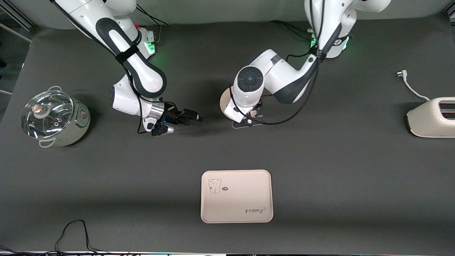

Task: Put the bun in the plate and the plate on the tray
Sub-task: 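Carry the bun over the plate and lower it with the left gripper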

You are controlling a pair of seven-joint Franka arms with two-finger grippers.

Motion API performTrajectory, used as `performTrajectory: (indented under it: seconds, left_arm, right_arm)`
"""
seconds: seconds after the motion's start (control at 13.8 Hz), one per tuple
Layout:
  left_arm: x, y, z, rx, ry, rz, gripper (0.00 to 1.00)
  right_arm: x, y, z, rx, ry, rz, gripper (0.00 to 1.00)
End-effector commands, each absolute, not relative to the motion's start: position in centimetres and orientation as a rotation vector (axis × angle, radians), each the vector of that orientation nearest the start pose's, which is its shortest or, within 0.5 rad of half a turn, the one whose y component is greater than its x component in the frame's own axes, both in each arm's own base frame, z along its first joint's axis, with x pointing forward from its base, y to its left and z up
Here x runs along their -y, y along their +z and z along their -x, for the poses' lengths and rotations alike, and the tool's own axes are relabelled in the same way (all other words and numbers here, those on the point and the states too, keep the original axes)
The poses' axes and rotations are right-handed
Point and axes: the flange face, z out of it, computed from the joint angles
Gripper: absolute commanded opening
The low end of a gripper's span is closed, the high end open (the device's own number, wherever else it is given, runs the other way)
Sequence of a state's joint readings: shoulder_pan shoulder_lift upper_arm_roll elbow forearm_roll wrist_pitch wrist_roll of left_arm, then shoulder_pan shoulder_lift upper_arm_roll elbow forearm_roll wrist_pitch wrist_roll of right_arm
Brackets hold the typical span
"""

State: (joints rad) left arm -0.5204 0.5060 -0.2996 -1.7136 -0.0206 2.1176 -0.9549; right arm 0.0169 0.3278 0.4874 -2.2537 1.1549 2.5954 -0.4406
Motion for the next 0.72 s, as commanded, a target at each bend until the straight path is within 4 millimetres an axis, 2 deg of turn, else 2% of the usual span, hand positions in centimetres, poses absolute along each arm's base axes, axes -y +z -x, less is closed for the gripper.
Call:
performTrajectory:
  seconds: [0.0, 0.07, 0.14, 0.22, 0.36, 0.51, 0.58, 0.65]
  left_arm:
    - [46.4, 26.5, -43.2, 0.269, 0.258, 3.147, 0.32]
    - [47.6, 25.7, -41.2, 0.216, 0.263, 3.142, 0.32]
    - [48.3, 25.1, -40.0, 0.205, 0.258, 3.134, 0.32]
    - [48.5, 24.5, -39.5, 0.226, 0.244, 3.127, 0.33]
    - [48.5, 22.8, -38.3, 0.202, 0.215, 3.119, 0.33]
    - [48.6, 21.4, -36.7, 0.236, 0.191, 3.135, 0.37]
    - [48.5, 21.1, -36.3, 0.236, 0.19, 3.134, 0.43]
    - [48.4, 21.1, -36.5, 0.243, 0.19, 3.134, 0.69]
  right_arm:
    - [-24.7, 21.7, -47.7, -0.137, 0.044, 2.383, 1.0]
    - [-25.1, 21.7, -47.5, -0.145, 0.045, 2.369, 1.0]
    - [-26.4, 21.9, -46.9, -0.142, 0.052, 2.354, 1.0]
    - [-26.6, 22.0, -46.8, -0.157, 0.025, 2.365, 1.0]
    - [-28.8, 22.4, -45.7, -0.135, -0.026, 2.398, 1.0]
    - [-30.2, 22.3, -44.7, -0.125, -0.077, 2.437, 1.0]
    - [-30.4, 21.9, -44.4, -0.128, -0.081, 2.447, 1.0]
    - [-30.4, 21.5, -44.3, -0.131, -0.08, 2.453, 1.0]
